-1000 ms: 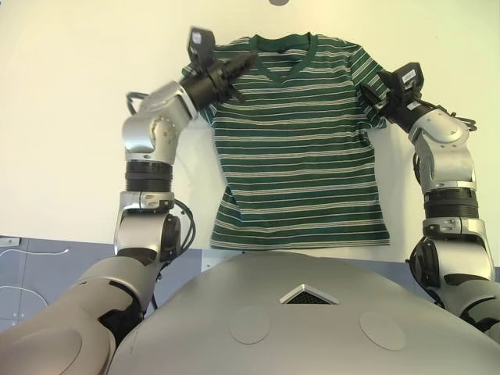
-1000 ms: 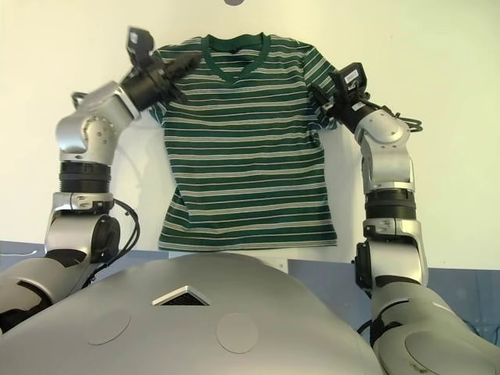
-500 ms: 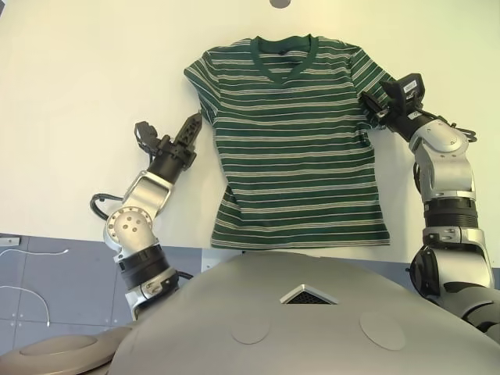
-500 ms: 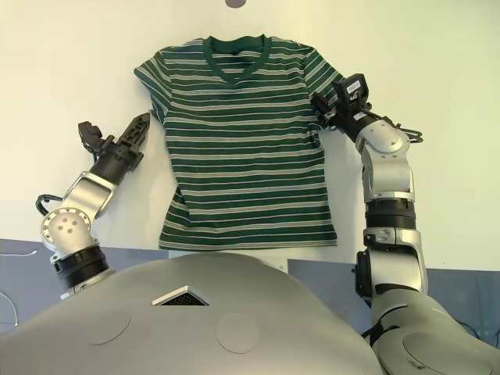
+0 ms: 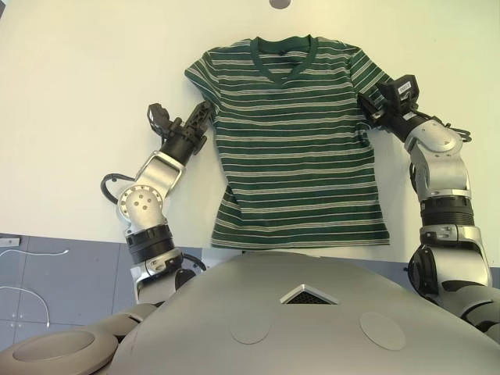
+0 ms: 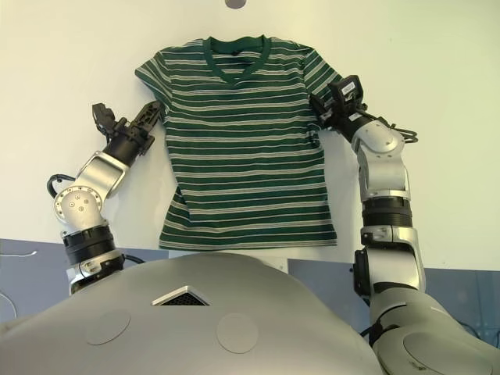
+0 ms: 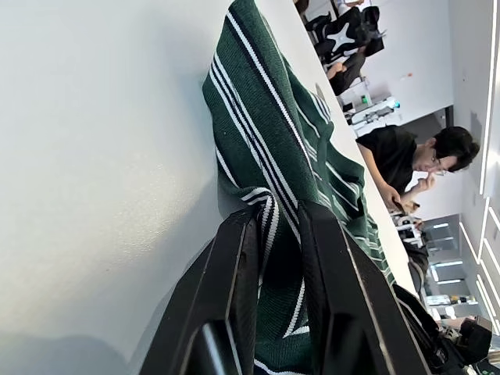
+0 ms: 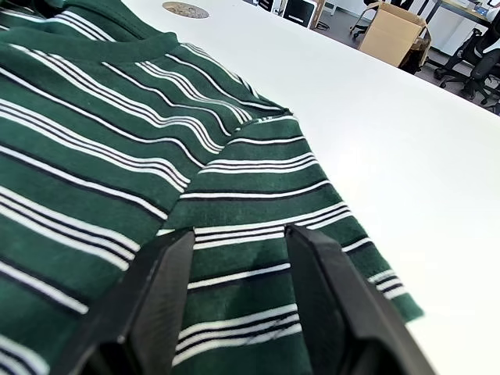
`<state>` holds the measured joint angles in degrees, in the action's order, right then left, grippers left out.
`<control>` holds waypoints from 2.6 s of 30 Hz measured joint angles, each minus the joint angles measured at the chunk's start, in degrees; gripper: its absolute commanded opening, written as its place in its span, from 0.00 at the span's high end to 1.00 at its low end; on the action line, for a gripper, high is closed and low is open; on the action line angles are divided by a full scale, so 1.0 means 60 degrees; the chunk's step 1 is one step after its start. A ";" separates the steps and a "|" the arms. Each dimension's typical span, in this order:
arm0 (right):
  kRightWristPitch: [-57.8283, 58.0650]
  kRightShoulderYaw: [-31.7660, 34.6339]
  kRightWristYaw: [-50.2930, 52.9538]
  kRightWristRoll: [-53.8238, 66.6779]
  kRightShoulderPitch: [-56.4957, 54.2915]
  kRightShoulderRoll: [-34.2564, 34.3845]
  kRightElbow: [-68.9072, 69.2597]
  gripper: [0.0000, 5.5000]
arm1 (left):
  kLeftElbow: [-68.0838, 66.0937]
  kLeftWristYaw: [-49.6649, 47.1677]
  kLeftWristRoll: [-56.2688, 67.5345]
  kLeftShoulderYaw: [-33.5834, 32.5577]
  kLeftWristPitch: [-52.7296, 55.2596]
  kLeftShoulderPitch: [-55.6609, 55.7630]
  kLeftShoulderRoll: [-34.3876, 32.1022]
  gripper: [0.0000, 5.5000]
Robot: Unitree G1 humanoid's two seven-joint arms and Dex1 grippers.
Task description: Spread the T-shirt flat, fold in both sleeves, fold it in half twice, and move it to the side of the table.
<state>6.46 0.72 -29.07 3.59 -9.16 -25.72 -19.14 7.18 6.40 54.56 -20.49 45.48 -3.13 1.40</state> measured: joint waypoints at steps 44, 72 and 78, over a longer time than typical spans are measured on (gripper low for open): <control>0.2040 0.2370 0.1049 0.2547 0.0296 0.0994 0.0665 0.61 | 0.4053 0.4639 -0.7414 0.4505 -0.2667 0.0021 -0.2552 0.53; 0.5387 -0.1672 0.0978 0.0338 -0.1504 0.0468 0.3714 1.00 | 0.2951 0.5895 -1.0066 0.7026 -0.5811 -0.1900 -0.6057 0.52; 0.5504 -0.2371 0.0813 0.0049 -0.1794 0.0963 0.3751 0.79 | 0.3144 0.5918 -1.0330 0.7197 -0.5771 -0.1871 -0.6254 0.52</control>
<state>39.48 -13.50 -24.19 3.89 -19.92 -19.94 3.37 26.04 41.91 -7.41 22.69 10.85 -14.36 -36.13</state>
